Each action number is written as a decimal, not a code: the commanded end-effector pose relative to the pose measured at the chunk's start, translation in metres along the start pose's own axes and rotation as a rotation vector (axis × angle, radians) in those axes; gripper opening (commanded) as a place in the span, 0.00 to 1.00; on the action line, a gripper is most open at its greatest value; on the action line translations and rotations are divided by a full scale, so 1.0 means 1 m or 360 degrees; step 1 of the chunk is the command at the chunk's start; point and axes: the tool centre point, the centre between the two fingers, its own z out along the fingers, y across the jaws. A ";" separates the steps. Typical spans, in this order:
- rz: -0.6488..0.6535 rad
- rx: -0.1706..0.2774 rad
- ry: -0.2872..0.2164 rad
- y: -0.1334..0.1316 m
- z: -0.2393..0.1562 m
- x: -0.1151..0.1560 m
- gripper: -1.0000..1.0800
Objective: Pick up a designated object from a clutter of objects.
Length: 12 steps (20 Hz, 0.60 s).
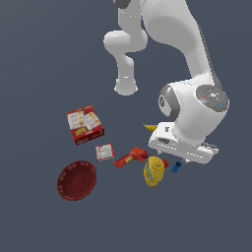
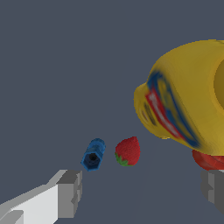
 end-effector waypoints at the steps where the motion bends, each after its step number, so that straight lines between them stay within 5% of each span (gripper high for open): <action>1: 0.0043 0.0002 -0.0001 -0.015 0.016 -0.004 0.96; 12: 0.0131 0.0007 -0.0010 -0.046 0.054 -0.018 0.96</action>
